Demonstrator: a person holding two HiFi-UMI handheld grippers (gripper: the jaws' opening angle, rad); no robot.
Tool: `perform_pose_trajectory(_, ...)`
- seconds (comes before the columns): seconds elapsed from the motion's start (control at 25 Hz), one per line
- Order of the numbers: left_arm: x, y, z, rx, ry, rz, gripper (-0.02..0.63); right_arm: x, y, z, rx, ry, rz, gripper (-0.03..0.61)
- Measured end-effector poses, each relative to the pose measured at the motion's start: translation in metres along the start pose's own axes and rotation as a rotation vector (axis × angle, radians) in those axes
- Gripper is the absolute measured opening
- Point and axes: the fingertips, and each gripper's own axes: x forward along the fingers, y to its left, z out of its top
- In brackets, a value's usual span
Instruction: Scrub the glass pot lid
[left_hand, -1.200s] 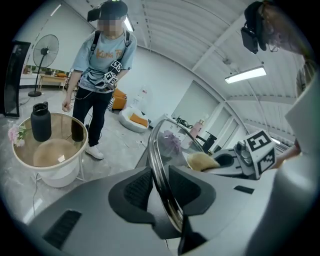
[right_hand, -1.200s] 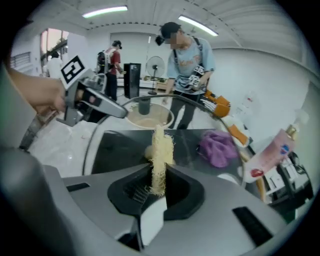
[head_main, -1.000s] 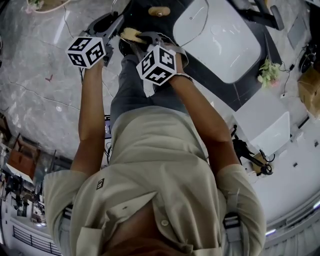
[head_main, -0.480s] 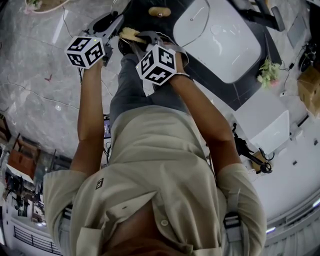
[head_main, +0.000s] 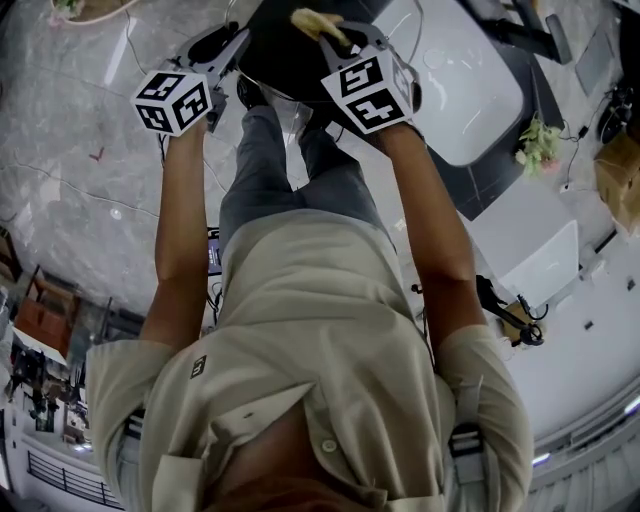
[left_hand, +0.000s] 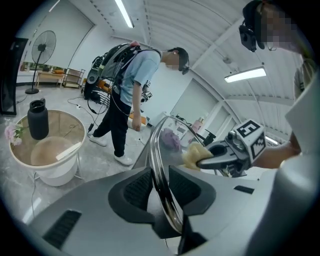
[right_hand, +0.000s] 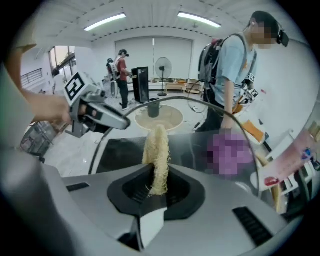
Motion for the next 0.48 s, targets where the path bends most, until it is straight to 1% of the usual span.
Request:
perform_pose_trajectory(0.12,-0.002,0.0,-0.001,-0.006,0.002,-0.001,0.11,-0.026,-0.061,-0.001,0.073,-0.01,-0.161,0.052)
perform_pose_trajectory(0.2,-0.003,0.0,-0.002,-0.016,0.001,-0.003,0.112,-0.049,-0.098,-0.002,0.094,-0.007,-0.296,0.052)
perform_pose_trajectory(0.24,-0.003,0.0,-0.002,-0.021,0.0,-0.003,0.114,-0.059,-0.114,-0.003,0.099,-0.004,-0.354,0.052)
perform_pose_trajectory(0.28,-0.003,0.0,-0.002,-0.026,0.0,-0.003,0.115,-0.068,-0.125,-0.004,0.105,-0.004,-0.393,0.052)
perform_pose_trajectory(0.36,-0.003,0.0,-0.003,-0.03,-0.001,-0.002,0.115,-0.074,-0.134,-0.005,0.116,-0.01,-0.416,0.052)
perform_pose_trajectory(0.48,-0.003,0.0,-0.002,-0.03,0.0,-0.001,0.115,-0.07,-0.129,-0.005,0.095,-0.006,-0.415,0.052)
